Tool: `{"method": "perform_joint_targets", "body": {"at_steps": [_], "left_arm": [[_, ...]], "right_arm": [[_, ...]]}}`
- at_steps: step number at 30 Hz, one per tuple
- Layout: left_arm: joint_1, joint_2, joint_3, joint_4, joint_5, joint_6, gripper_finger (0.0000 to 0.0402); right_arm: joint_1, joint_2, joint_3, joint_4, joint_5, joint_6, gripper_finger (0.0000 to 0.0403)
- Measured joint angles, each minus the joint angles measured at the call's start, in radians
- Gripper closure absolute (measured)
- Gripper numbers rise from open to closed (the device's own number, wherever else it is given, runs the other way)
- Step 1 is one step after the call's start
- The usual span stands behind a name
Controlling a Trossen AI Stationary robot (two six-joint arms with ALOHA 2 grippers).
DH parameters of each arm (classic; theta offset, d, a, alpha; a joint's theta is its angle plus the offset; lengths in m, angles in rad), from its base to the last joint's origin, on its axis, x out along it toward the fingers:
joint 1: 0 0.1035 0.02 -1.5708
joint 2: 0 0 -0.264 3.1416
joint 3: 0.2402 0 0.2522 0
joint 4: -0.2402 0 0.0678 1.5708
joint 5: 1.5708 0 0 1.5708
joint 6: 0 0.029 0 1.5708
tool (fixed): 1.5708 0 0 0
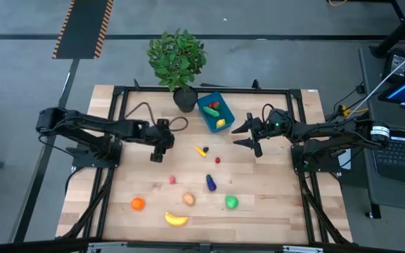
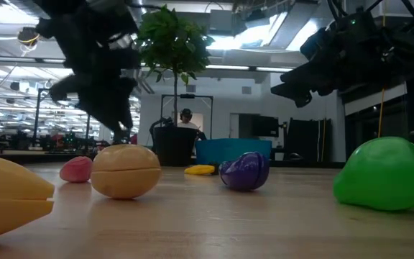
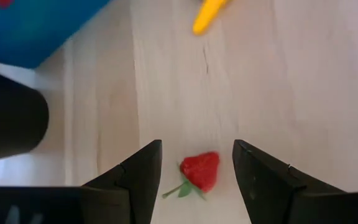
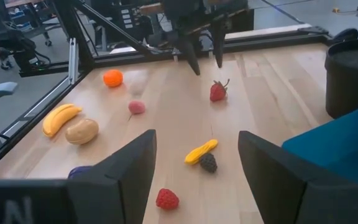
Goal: Pick and placing Produce into tupperware
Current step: Put the strawberry into the blue bin
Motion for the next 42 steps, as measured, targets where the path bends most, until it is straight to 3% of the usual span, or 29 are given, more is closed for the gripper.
{"method": "perform_joint_targets", "body": {"at_steps": [5,15,21,32,42], "left_arm": [[-0.004,0.114,0.04,-0.041,-0.013,0.137,0.0211],[0.013,0.24,0.121,-0.134,-0.065,0.205,0.0211],[0.033,0.259,0.124,-0.167,-0.055,0.227,0.0211],[0.044,0.262,0.124,-0.167,0.059,0.226,0.0211],[0.044,0.262,0.123,-0.167,0.069,0.205,0.0211]], "right_arm": [[0.0,0.0,0.0,-0.02,0.0,0.0,0.0173],[0.0,0.0,0.0,-0.025,0.0,0.0,0.0173],[0.0,0.0,0.0,-0.025,0.0,0.0,0.0173],[0.0,0.0,0.0,-0.027,0.0,0.0,0.0173],[0.0,0.0,0.0,-0.027,0.0,0.0,0.0173]]}}
